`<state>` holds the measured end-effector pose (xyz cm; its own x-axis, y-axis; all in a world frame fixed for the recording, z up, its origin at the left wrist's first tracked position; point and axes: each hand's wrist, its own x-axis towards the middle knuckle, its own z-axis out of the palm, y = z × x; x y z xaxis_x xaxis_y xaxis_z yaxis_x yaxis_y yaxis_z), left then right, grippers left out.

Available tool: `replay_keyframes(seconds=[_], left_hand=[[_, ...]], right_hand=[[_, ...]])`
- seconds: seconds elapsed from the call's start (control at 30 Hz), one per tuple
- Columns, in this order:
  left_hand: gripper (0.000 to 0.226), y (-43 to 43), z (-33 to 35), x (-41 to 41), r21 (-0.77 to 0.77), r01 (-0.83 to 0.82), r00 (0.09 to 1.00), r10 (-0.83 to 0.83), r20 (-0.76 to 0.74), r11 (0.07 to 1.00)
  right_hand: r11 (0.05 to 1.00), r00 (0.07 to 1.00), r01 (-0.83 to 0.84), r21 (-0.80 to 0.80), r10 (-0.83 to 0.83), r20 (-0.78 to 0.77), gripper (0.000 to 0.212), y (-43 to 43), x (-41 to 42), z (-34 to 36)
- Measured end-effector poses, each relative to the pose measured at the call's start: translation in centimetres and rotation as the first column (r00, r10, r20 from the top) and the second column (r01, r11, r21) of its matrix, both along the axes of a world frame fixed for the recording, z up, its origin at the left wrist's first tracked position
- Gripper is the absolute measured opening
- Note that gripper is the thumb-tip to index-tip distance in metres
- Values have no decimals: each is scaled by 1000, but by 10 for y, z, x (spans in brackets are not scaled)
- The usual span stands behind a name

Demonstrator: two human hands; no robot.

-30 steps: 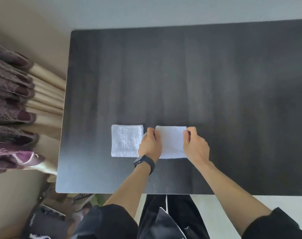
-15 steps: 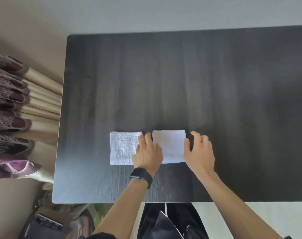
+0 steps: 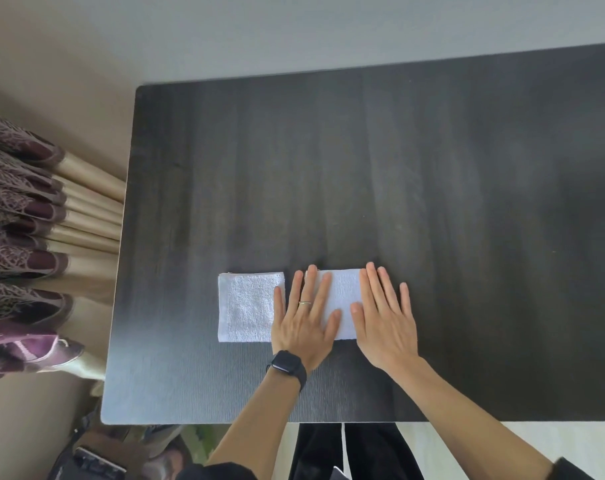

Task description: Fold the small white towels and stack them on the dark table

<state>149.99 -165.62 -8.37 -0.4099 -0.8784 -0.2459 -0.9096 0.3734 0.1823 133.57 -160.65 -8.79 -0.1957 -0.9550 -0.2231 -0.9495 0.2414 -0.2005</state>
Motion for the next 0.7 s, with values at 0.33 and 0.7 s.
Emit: replay_keyframes(seconds=[0.33,0.7], left_hand=[[62,-5,43,-10,172,-38,991,15,136,984],[58,41,147,-88,270,222,974,-228,-10,937]], right_hand=[[993,996,3,122,-15,93,63,-3,-8,43],[881,842,468,-64,-423,334,29,129,-76,162]])
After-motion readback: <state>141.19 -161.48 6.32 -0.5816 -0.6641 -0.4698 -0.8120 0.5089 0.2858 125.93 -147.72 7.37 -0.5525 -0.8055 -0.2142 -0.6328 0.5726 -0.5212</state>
